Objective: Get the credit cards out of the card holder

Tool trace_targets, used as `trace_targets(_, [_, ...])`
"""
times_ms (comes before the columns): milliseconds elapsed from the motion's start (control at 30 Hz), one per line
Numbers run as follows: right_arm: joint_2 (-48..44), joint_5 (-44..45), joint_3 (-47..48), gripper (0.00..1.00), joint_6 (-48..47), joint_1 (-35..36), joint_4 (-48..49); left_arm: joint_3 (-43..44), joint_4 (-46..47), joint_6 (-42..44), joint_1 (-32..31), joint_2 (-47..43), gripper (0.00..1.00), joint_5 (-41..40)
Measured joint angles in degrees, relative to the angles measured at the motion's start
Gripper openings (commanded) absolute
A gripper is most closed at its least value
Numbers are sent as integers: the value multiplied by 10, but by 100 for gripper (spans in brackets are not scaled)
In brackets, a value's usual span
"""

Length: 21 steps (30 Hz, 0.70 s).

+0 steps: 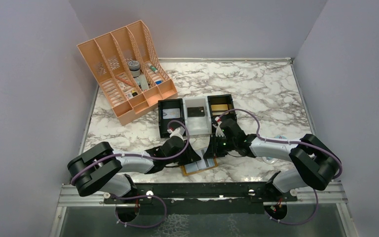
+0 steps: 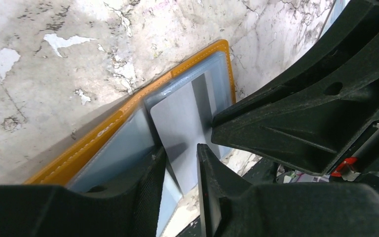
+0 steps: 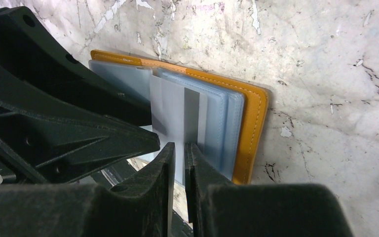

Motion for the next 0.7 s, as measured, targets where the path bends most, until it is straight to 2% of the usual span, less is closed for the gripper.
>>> trace_targets(400, [0,9,-1,14,6,0,3,-22,38,-32,-2,6,0,-11])
trace_targets(700, [-11,30,1,18,4,0,-5,-42,59,-49,-3,-24,0,-16])
